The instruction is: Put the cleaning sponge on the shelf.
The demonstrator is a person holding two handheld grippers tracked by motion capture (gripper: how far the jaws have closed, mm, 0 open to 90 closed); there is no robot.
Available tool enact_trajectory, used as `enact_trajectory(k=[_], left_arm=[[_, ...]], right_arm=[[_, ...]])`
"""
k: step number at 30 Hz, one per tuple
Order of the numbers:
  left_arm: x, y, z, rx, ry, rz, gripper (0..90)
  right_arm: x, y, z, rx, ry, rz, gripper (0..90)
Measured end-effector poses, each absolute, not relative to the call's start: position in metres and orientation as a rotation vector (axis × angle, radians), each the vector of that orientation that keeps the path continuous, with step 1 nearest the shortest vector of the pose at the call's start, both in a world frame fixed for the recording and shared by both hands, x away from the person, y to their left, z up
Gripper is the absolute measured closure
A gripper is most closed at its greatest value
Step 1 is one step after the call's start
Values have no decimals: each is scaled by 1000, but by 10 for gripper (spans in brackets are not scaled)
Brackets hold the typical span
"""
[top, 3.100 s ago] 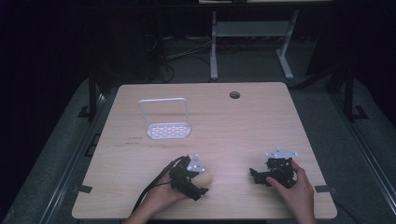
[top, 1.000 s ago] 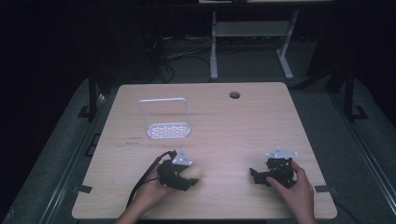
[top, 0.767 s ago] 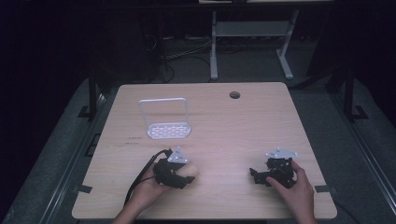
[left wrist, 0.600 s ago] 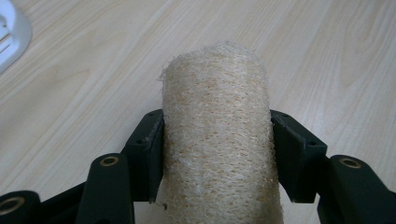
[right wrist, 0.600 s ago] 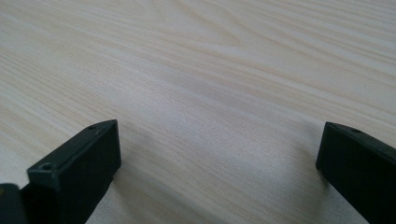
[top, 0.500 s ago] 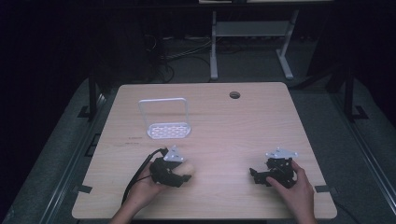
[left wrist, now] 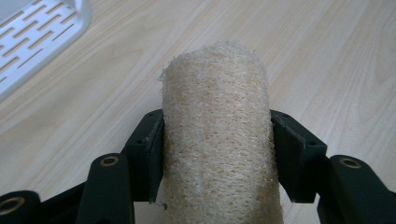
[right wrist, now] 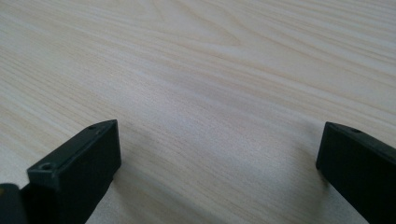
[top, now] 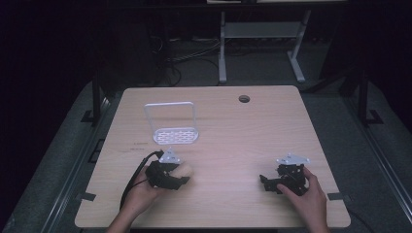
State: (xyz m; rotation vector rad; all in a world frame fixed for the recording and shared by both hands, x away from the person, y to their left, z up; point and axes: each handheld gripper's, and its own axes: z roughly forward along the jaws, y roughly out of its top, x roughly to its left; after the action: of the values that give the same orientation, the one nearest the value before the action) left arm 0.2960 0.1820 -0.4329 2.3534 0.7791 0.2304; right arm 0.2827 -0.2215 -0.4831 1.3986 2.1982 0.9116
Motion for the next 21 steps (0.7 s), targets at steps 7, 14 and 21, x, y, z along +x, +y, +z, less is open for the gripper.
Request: enact_trajectory(k=[7, 14, 21], left_arm=[[299, 192, -432, 2340, 810, 248, 412], [303, 206, -430, 2311, 862, 273, 412], [307, 214, -431, 2293, 897, 295, 412]], right_arm=[[283, -221, -483, 1398, 2198, 912, 0], [283, -222, -483, 1398, 2199, 912, 0], [283, -222, -483, 1398, 2199, 911, 0]])
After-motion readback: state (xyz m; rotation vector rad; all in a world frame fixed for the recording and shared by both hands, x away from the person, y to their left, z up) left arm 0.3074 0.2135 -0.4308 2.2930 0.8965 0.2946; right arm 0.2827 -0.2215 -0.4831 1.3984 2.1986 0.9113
